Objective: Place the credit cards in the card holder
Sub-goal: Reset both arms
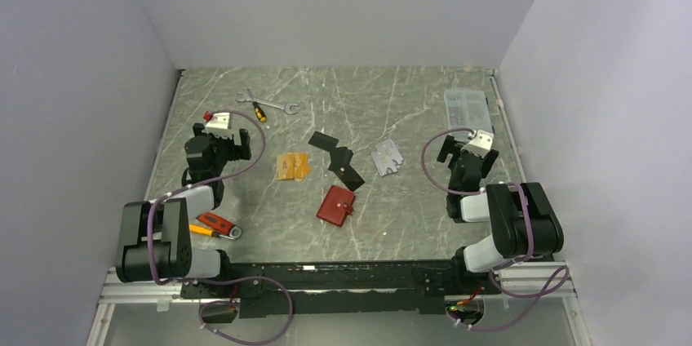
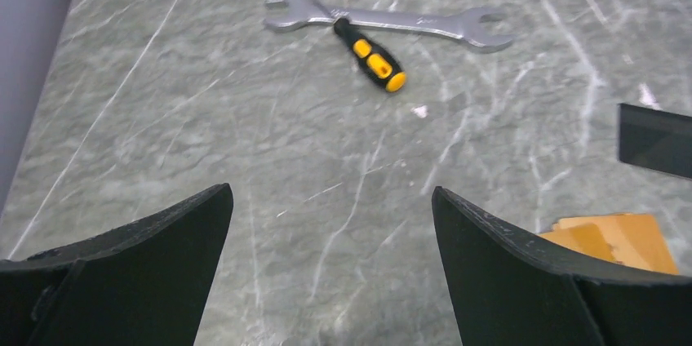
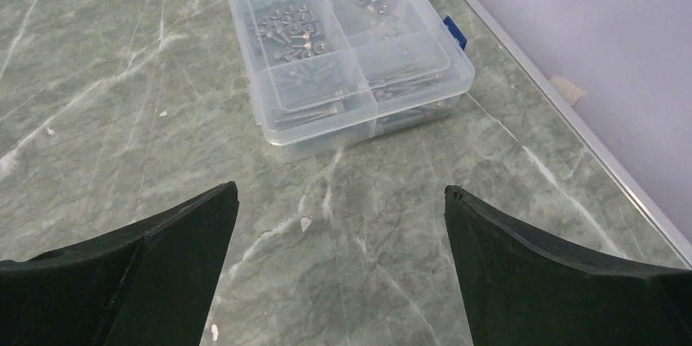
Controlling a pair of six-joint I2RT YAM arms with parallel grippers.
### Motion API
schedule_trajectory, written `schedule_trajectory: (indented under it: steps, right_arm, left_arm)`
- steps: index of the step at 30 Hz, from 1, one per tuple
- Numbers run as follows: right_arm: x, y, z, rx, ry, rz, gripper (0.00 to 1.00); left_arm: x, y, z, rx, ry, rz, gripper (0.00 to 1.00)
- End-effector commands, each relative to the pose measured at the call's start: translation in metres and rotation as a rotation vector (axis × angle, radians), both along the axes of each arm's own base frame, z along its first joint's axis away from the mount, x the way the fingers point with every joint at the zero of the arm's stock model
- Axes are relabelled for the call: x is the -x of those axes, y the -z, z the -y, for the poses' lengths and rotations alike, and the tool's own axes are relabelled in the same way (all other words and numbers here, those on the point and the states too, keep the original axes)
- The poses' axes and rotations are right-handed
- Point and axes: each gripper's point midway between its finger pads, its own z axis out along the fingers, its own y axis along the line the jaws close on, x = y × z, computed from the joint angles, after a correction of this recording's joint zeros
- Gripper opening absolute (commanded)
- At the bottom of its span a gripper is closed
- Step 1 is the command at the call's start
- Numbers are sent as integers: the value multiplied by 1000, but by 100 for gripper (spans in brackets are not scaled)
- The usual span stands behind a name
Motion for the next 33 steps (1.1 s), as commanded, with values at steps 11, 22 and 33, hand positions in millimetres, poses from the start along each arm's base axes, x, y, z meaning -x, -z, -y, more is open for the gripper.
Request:
schedule_trajectory:
  steps: [11, 22, 33]
  right_arm:
    - [-5, -17, -2, -13, -7, 67, 100]
    - [-9, -15, -7, -9, -35, 56, 100]
    - [-9, -15, -8, -12, -36, 58, 100]
  left_arm:
    - [-1, 129, -29, 120, -409, -1409, 99]
    - [-35, 143, -36, 32, -392, -1168, 99]
    - [-42, 147, -32, 89, -193, -1276, 99]
